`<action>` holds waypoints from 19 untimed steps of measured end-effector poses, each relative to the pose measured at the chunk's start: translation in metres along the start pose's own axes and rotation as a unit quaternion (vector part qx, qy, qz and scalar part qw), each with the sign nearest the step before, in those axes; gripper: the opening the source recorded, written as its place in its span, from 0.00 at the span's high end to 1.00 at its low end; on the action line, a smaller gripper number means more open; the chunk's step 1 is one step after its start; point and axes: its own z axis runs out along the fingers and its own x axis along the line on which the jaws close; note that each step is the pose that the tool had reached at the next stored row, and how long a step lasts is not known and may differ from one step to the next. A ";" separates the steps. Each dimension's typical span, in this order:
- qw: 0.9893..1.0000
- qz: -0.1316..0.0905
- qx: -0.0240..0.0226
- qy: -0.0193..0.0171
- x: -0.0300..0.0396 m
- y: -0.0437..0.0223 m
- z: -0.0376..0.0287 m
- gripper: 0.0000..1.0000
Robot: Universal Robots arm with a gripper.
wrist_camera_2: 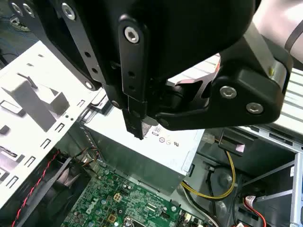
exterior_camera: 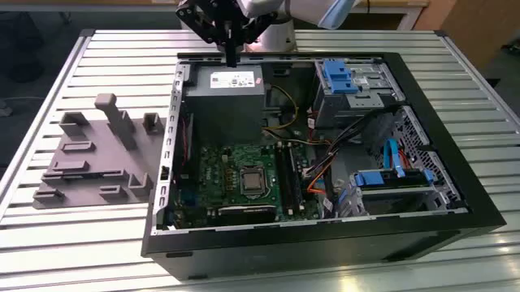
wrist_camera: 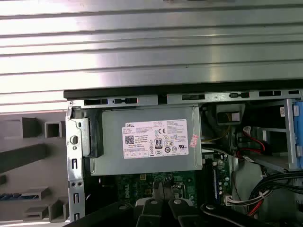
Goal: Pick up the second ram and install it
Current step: 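Reach for the second ram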
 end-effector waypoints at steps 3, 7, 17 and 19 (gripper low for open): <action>1.000 0.000 0.000 0.000 0.0000 0.0000 0.0000 0.87; 1.000 0.000 0.000 0.000 0.0000 0.0000 0.0000 0.87; 1.000 0.000 0.000 0.000 0.0078 -0.0006 -0.0002 0.87; 1.000 0.000 0.000 0.000 0.0097 -0.0007 -0.0002 0.87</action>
